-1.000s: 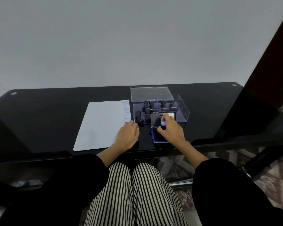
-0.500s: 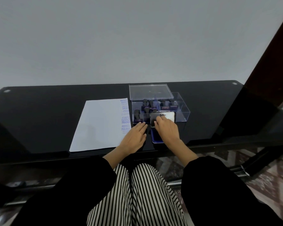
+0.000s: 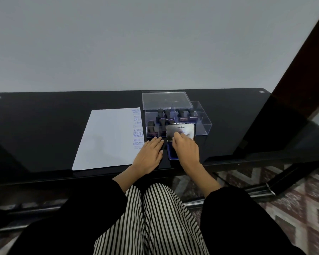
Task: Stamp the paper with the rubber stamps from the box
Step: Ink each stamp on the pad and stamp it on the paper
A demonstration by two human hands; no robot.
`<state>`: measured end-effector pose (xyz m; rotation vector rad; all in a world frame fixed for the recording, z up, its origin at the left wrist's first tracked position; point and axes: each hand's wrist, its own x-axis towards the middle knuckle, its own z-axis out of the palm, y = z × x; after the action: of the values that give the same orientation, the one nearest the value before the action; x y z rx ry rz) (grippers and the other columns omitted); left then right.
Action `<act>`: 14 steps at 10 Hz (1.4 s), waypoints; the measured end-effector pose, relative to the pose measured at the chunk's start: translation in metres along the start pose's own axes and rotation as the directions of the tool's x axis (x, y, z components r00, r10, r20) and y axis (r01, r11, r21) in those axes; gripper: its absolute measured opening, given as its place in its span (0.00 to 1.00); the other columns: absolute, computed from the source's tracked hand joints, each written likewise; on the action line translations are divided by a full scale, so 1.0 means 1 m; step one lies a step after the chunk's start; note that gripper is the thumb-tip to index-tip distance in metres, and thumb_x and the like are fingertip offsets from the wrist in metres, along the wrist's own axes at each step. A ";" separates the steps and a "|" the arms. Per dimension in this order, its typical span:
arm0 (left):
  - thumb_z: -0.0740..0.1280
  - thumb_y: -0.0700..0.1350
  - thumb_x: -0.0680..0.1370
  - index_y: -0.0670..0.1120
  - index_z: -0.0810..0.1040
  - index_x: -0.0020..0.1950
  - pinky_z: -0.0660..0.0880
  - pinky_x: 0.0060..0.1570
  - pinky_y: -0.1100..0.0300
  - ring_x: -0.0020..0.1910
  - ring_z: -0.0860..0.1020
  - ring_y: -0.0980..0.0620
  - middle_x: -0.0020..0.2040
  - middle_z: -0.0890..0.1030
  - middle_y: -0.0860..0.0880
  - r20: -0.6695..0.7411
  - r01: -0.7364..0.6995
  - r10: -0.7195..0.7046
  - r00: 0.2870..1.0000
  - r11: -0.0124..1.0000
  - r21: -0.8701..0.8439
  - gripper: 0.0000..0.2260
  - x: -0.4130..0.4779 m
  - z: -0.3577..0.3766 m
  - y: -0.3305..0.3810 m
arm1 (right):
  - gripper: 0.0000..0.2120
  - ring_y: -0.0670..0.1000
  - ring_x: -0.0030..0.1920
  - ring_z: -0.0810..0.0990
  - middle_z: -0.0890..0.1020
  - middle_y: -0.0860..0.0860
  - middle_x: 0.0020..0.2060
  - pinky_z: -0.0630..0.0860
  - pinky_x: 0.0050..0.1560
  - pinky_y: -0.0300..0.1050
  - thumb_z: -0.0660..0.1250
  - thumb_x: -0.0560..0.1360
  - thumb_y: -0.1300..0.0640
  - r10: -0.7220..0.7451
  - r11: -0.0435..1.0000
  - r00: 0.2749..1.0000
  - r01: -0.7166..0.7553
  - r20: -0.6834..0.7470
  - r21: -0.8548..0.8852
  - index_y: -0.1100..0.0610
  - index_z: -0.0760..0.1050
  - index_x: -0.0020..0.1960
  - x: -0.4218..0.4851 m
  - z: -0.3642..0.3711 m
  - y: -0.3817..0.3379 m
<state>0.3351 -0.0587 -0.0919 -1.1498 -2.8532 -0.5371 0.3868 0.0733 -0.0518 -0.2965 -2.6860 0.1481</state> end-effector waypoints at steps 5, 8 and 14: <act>0.50 0.47 0.82 0.44 0.56 0.76 0.49 0.76 0.58 0.77 0.53 0.51 0.77 0.57 0.48 -0.017 0.004 -0.004 1.000 1.000 -0.025 0.22 0.000 0.001 0.000 | 0.14 0.56 0.27 0.75 0.80 0.56 0.31 0.56 0.23 0.40 0.65 0.73 0.64 0.065 0.992 0.998 -0.063 0.009 -0.107 0.57 0.61 0.36 0.013 0.005 0.001; 0.51 0.47 0.82 0.44 0.57 0.75 0.50 0.76 0.57 0.77 0.54 0.51 0.77 0.58 0.48 -0.026 0.007 -0.008 1.000 1.000 -0.025 0.21 0.000 0.002 -0.001 | 0.09 0.59 0.38 0.79 0.81 0.59 0.38 0.58 0.27 0.42 0.55 0.77 0.63 0.095 0.995 0.990 -0.090 0.106 -0.051 0.60 0.70 0.40 0.029 0.003 0.000; 0.53 0.46 0.82 0.44 0.61 0.74 0.50 0.74 0.60 0.76 0.56 0.52 0.76 0.61 0.48 -0.065 0.025 -0.027 0.998 0.999 -0.035 0.20 -0.004 -0.002 0.003 | 0.19 0.51 0.18 0.62 0.62 0.50 0.18 0.45 0.24 0.32 0.71 0.66 0.64 0.108 0.988 0.993 -0.112 -0.041 -0.106 0.56 0.60 0.29 0.021 0.008 0.002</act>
<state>0.3399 -0.0599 -0.0893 -1.0803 -2.8183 -0.6151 0.3656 0.0797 -0.0511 -0.4769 -2.6484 0.0304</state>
